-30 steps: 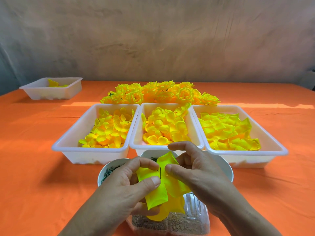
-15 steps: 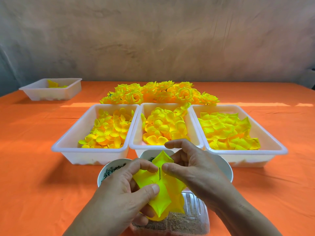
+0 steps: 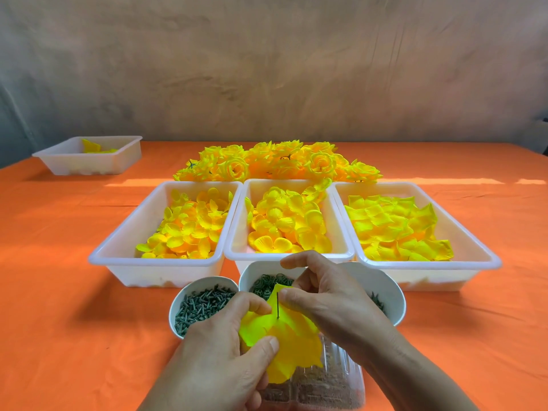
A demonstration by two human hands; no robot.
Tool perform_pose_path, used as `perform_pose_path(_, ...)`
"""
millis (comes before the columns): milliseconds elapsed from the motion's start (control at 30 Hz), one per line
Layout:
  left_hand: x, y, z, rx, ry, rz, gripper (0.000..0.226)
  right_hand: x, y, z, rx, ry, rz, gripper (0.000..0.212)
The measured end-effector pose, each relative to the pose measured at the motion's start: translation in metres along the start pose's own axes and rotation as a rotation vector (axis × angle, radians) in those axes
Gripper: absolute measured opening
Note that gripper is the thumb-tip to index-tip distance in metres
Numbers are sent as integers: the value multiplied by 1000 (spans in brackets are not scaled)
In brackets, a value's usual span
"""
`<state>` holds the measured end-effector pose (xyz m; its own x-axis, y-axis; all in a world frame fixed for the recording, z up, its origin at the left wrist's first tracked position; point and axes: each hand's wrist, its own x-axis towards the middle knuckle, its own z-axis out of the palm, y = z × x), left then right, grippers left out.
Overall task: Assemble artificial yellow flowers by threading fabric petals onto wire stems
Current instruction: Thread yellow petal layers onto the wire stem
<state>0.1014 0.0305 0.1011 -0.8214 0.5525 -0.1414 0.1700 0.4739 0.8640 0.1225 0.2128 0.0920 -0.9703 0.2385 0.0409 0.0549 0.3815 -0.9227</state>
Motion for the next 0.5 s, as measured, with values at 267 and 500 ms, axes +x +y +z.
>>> perform_pose_path(267, 2, 5, -33, 556, 256, 135, 80, 1, 5, 1, 5, -28, 21, 34)
perform_pose_path(500, 28, 13, -11, 20, 48, 321, 30, 3, 6, 3, 35, -35, 25, 47)
